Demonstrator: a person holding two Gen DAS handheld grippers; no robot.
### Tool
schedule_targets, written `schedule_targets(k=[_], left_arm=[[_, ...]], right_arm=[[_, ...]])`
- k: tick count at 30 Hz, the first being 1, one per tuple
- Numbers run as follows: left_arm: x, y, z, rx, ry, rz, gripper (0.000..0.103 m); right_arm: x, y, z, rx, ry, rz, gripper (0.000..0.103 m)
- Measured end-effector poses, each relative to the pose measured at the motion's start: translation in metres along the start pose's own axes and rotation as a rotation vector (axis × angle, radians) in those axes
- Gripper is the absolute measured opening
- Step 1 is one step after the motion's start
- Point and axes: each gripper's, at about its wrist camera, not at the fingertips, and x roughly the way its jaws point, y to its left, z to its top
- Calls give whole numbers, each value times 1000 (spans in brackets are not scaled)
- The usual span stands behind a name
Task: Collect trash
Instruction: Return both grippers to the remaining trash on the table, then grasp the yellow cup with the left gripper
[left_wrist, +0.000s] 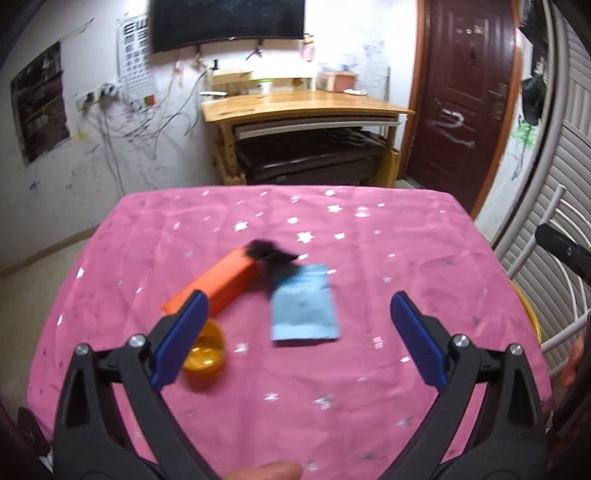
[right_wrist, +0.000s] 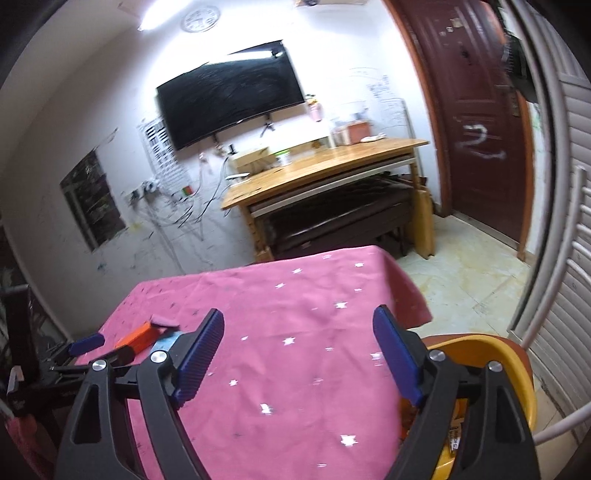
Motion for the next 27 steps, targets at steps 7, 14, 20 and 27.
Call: schedule_targets(k=[7, 14, 20, 27], left_arm=[[9, 39, -12, -79, 51, -1, 86], [18, 59, -15, -130, 101, -41, 84], [27, 78, -20, -181, 149, -82, 66], [26, 76, -22, -145, 152, -74, 40]], right_arm=[[22, 45, -7, -96, 67, 42, 80], [48, 83, -6, -167, 128, 67, 81], [65, 105, -8, -205, 167, 79, 84], [82, 124, -13, -240, 208, 90, 85]])
